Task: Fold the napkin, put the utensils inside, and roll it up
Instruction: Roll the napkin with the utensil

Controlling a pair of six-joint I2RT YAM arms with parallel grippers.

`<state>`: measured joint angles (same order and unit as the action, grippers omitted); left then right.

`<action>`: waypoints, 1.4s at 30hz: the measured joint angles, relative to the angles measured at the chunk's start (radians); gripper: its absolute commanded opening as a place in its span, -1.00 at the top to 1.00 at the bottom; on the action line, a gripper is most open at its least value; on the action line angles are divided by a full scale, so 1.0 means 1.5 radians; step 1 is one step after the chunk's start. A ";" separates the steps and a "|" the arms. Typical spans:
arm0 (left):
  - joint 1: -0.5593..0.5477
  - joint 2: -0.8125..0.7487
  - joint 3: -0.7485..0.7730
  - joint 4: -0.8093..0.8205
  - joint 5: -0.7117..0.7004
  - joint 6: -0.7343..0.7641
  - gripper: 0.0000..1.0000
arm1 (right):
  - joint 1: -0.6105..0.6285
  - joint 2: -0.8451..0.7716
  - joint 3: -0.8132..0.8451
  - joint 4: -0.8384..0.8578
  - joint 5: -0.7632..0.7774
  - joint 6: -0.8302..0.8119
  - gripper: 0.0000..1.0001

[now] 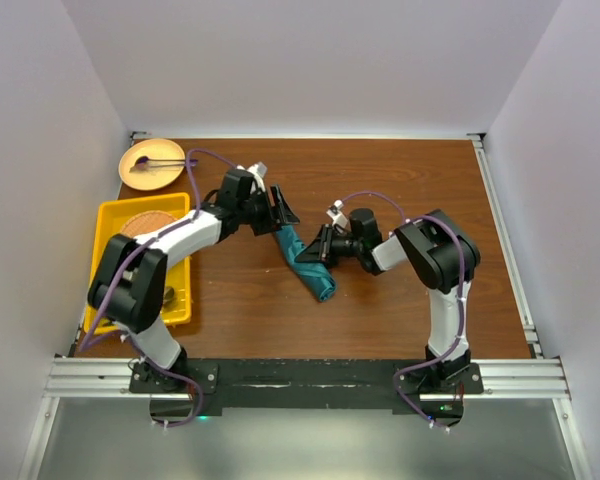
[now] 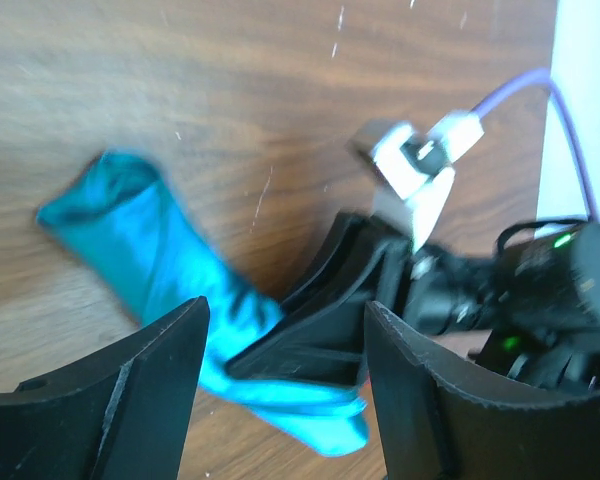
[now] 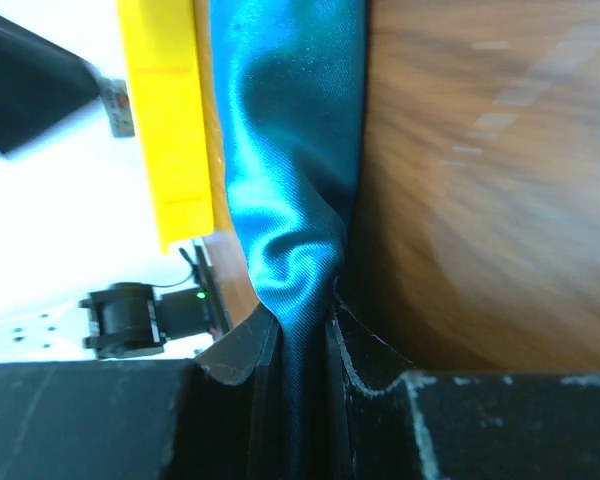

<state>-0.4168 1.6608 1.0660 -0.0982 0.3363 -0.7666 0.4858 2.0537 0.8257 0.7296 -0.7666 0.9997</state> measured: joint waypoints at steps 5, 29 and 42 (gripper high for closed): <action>-0.020 0.069 0.001 0.065 0.059 -0.021 -0.35 | -0.056 0.012 -0.021 0.049 -0.037 0.015 0.83; -0.038 0.231 0.075 0.244 0.090 -0.067 -0.32 | -0.100 -0.038 0.055 -0.238 -0.068 -0.222 0.07; -0.038 0.258 0.096 0.239 0.071 -0.052 -0.32 | -0.102 -0.163 0.063 -0.485 0.079 -0.386 -0.09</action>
<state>-0.4740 2.0480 1.2106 0.2604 0.4423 -0.8448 0.3328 1.8099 0.9199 0.0021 -0.6483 0.4202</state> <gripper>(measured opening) 0.658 0.525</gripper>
